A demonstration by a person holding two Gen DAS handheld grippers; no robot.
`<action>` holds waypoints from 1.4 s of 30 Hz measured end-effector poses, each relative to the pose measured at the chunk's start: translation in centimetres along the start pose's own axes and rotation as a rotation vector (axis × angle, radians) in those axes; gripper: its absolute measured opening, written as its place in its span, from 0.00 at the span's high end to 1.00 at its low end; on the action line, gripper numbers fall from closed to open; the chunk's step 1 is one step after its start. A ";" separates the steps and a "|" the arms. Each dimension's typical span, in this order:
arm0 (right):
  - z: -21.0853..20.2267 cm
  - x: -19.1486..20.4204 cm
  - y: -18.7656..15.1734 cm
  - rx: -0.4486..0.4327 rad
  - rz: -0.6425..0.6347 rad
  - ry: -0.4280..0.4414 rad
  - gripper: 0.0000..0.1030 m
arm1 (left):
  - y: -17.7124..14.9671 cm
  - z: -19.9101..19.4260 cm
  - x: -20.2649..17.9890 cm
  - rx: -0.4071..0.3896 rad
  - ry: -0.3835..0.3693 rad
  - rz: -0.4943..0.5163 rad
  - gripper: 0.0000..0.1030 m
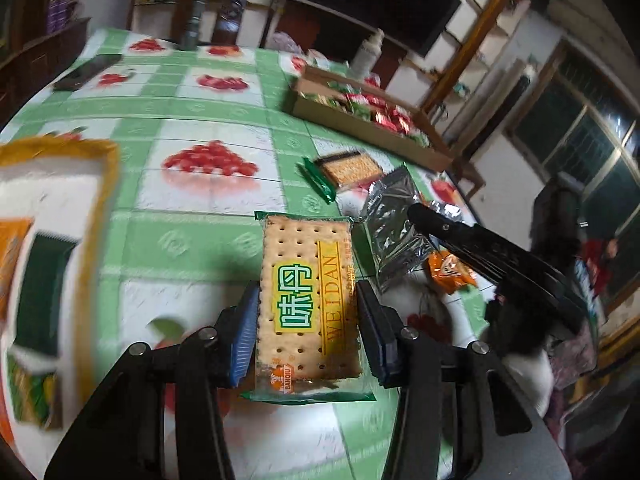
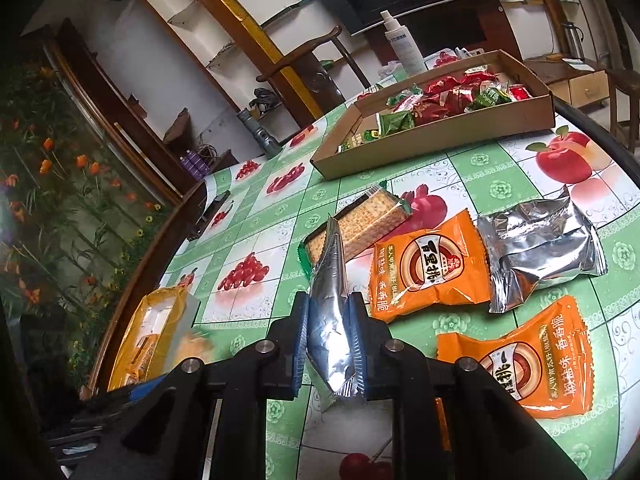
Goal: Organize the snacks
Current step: 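Place the cracker pack in the white tray with the left tool while the right drops the foil bag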
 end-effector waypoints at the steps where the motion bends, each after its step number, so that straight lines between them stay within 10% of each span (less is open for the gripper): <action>1: -0.1 0.0 0.0 -0.002 0.000 0.003 0.80 | -0.4 -1.3 0.7 -0.026 0.004 -0.016 0.57; 10: -0.7 2.0 -0.7 0.026 0.034 0.106 0.80 | -3.5 -9.7 9.3 -0.160 0.073 -0.208 0.57; 20: -0.4 13.3 -2.6 0.138 -0.102 0.242 0.81 | -6.5 -11.8 14.9 -0.195 0.129 -0.292 0.57; 32: 7.3 22.7 -10.2 0.440 -0.114 0.411 0.79 | -7.9 -13.6 17.0 -0.214 0.103 -0.311 0.49; 42: 5.8 21.8 -11.6 0.379 -0.179 0.314 0.54 | -7.7 -16.4 15.4 -0.324 0.032 -0.293 0.35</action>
Point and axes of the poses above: each gripper's, at about its wrist camera, not at the fingertips, and z roughly the way its jaws point, x to its left, y to its top, the point moved 1 cm from there along z, roughly the way its jaws point, and after that the axes turned 1 degree about -z, right-handed, at the moved point
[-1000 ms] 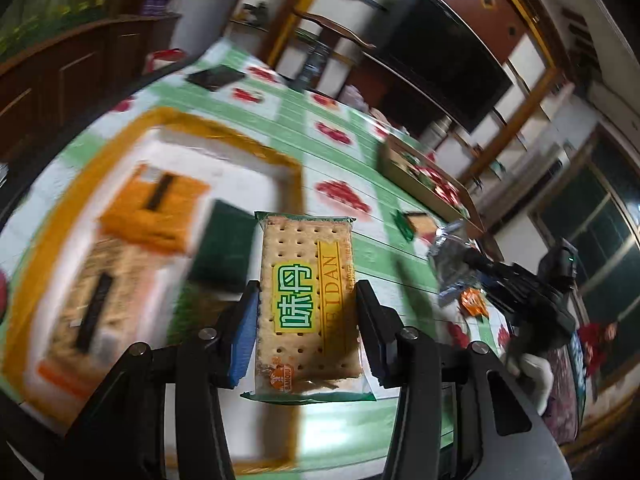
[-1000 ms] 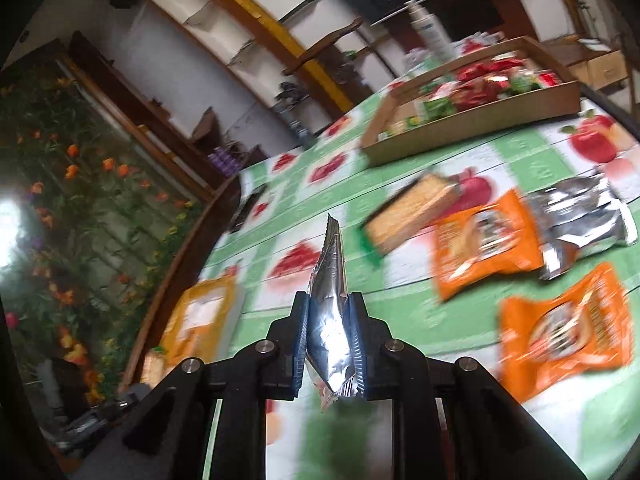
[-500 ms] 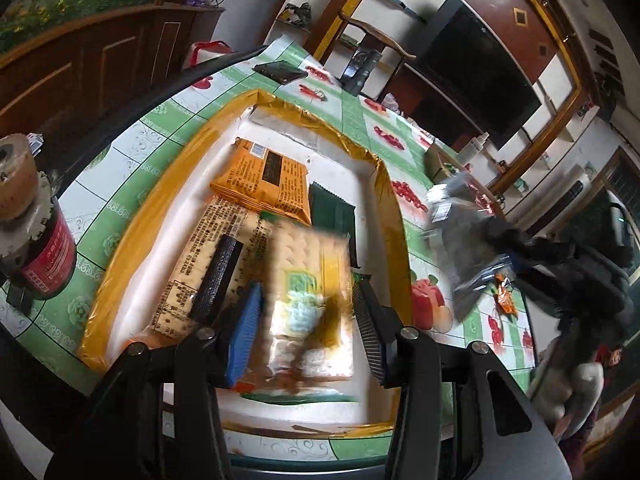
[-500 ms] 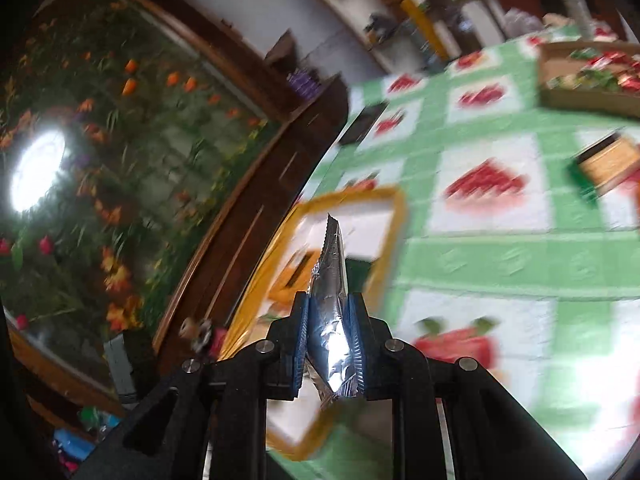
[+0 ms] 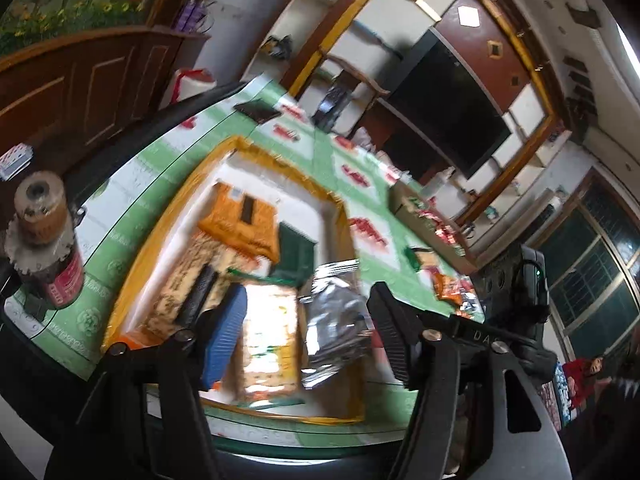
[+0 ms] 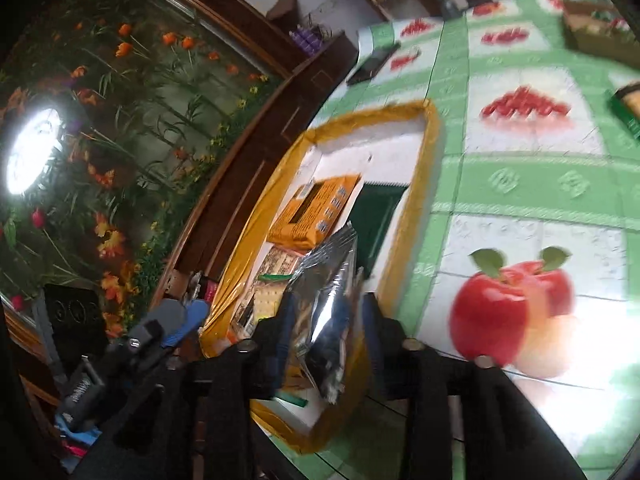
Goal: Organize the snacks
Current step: 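Place the cracker pack in the white tray with the left tool while the right drops the foil bag, then withdraw both tools from the white tray toward the remaining snacks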
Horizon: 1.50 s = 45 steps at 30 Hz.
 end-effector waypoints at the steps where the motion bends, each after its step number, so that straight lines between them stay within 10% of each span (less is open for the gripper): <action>1: -1.0 0.3 -0.3 -0.034 -0.021 -0.025 0.49 | -0.1 -0.2 -0.5 -0.012 -0.017 0.010 0.30; 18: -12.0 -1.9 -3.4 -0.415 -0.114 -0.336 0.19 | -4.3 2.2 -10.1 0.073 -0.109 0.255 0.19; 33: -16.1 -9.5 -3.7 -0.359 0.040 -0.390 0.19 | -6.7 3.2 -13.1 0.136 -0.035 0.378 0.19; 45: -22.1 -24.7 1.4 -0.348 0.357 -0.591 0.19 | -7.2 4.4 -12.7 0.192 -0.068 0.332 0.19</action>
Point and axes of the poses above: each gripper's, at about its wrist camera, not at the fingertips, and z roughly the way its jaws point, x to its left, y to its top, the point moved 1 cm from there along z, roughly the way its jaws point, and after that the axes turned 1 degree about -z, right-handed, at the moved point
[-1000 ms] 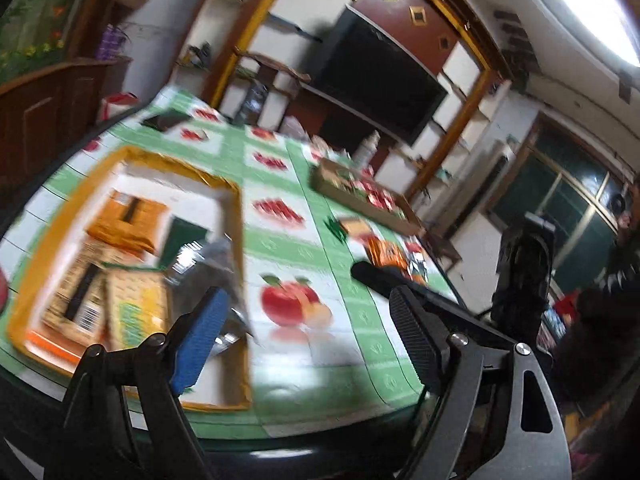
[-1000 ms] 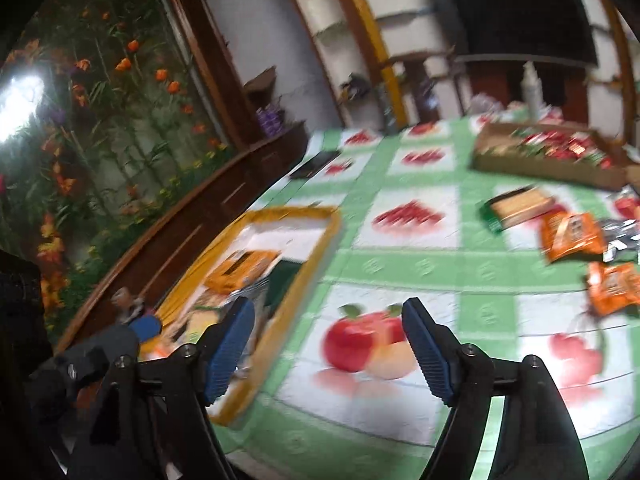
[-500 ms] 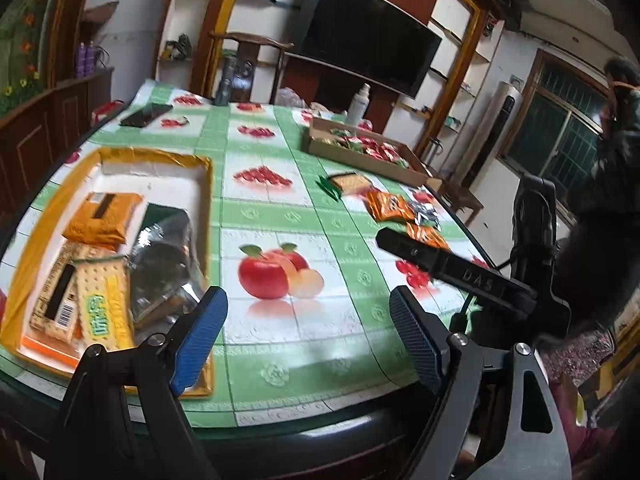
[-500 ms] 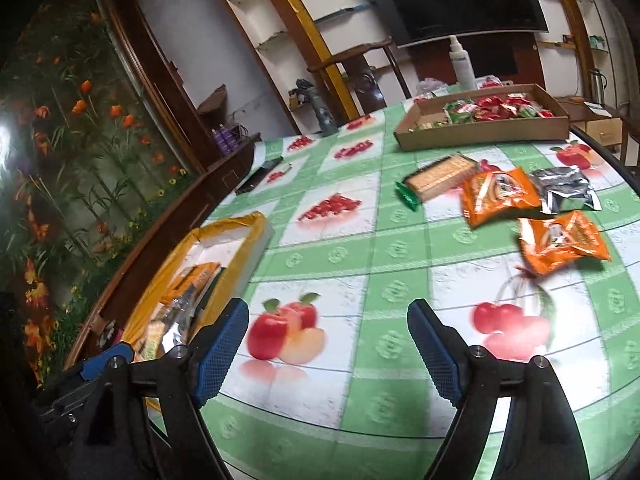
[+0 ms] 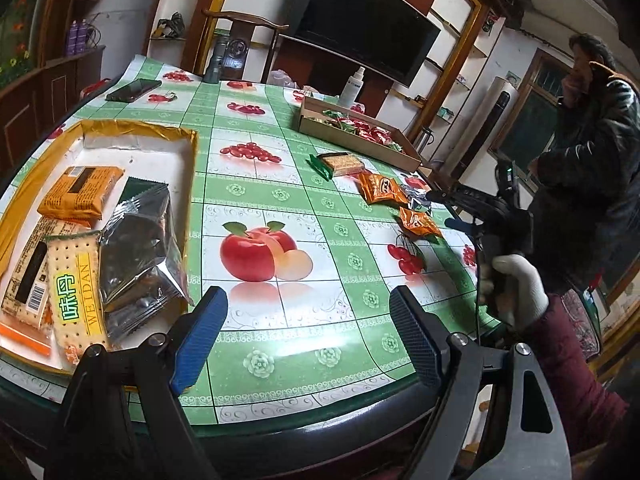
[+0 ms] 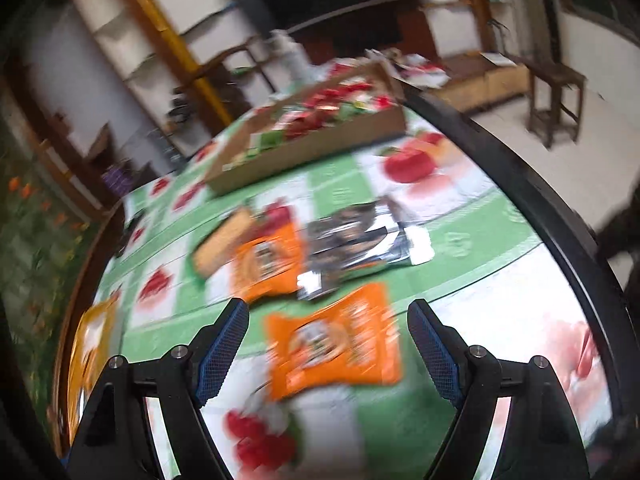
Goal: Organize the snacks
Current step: 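Withdraw both tools from the white tray toward the remaining snacks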
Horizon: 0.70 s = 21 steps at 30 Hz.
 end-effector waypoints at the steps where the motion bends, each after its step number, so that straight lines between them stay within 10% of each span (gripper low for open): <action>1: 0.7 -0.7 0.3 0.012 0.015 -0.015 0.21 | 0.0 0.0 0.1 -0.001 0.000 -0.001 0.19; 7: 2.2 2.5 -1.2 0.108 -0.075 0.066 0.36 | 0.0 0.2 0.3 0.005 -0.005 -0.013 0.19; 14: 2.4 10.7 -5.3 0.300 -0.280 0.393 0.39 | -0.3 0.4 0.0 0.017 -0.025 0.003 0.19; 21: 0.7 7.4 -0.1 0.079 -0.189 0.181 0.32 | -0.5 0.9 0.0 0.032 -0.056 0.005 0.19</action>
Point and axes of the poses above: each gripper's, at about its wrist camera, not at the fingertips, and z roughly the way its jaws point, x to its left, y to its top, the point moved 1 cm from there along z, roughly the way its jaws point, and after that the axes turned 1 degree about -z, right-handed, at the moved point
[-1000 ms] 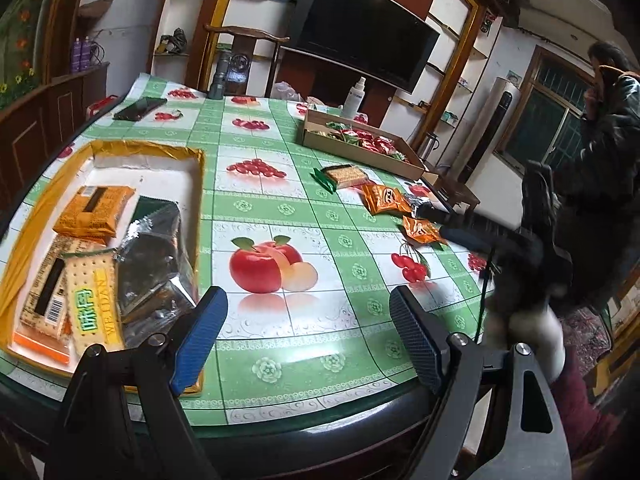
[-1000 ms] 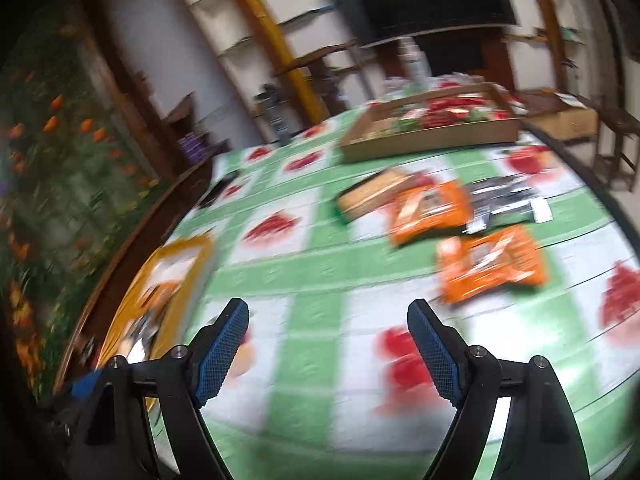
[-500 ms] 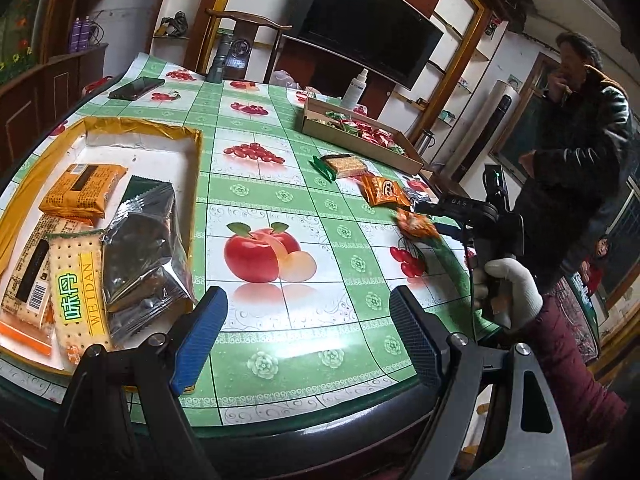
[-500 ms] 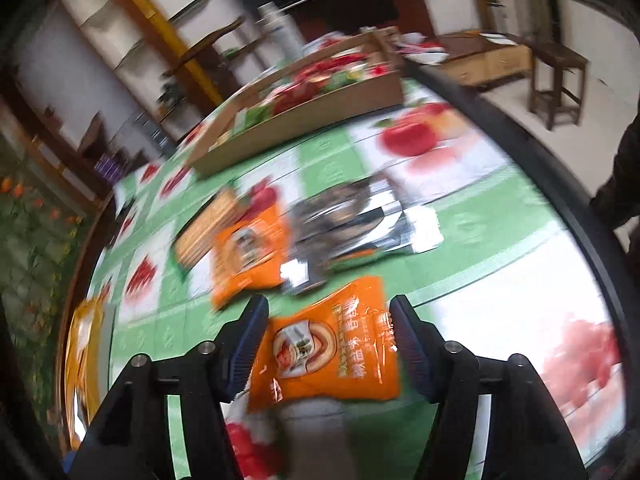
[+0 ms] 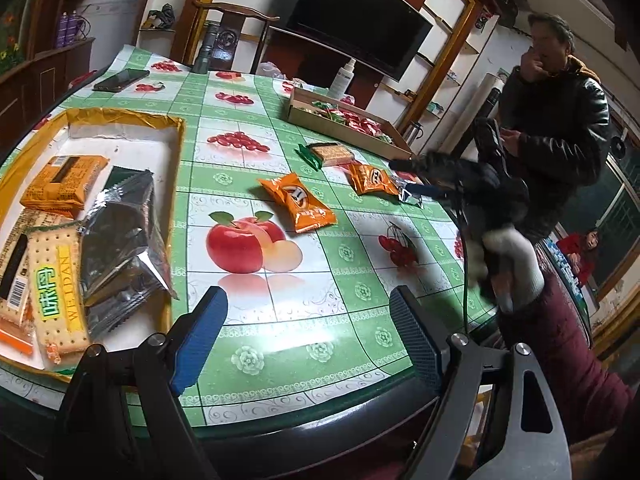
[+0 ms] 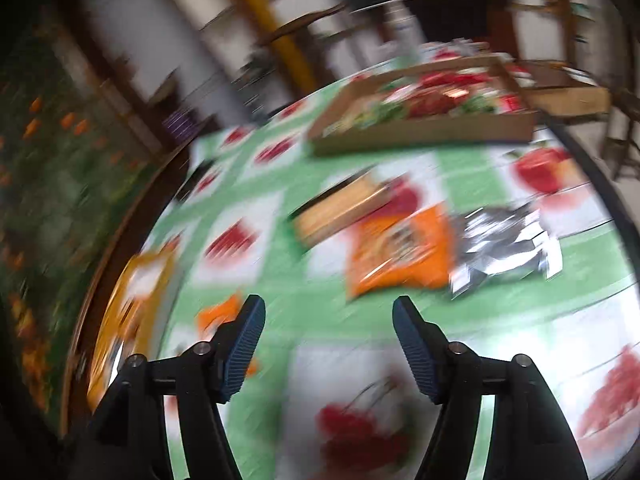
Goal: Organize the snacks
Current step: 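Withdraw both tools from the white tray toward the remaining snacks, then grasp an orange biscuit pack with the right tool while the left grasps another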
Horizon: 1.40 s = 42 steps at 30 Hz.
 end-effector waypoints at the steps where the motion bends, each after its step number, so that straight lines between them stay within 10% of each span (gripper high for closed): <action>1: 0.3 -0.8 0.9 -0.009 0.016 -0.031 0.32 | 0.0 0.2 -0.1 0.006 -0.002 0.005 0.19; 10: 6.3 -2.0 6.0 0.032 0.005 -0.137 0.33 | 0.2 0.2 0.0 0.031 0.020 0.005 0.19; 20: 5.6 0.0 0.7 0.164 0.011 0.070 0.31 | 0.7 1.1 0.7 0.043 -0.003 -0.035 0.19; 29: 6.9 2.4 -0.1 0.072 -0.100 -0.150 0.22 | 1.3 1.1 -0.6 0.055 0.064 -0.004 0.19; 33: 6.8 2.7 -0.5 0.028 -0.146 -0.201 0.54 | 2.8 2.4 -1.3 0.072 0.076 0.002 0.19; 42: 6.1 1.1 -0.2 -0.008 -0.078 -0.114 0.59 | 7.2 11.6 -2.3 0.183 0.122 0.004 0.19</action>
Point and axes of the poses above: each gripper's, at about its wrist camera, not at the fingertips, and z roughly the way its jaws point, x to its left, y to its top, the point moved 1 cm from there along z, roughly the way its jaws point, and after that the axes turned 1 degree about -z, right-handed, at the moved point
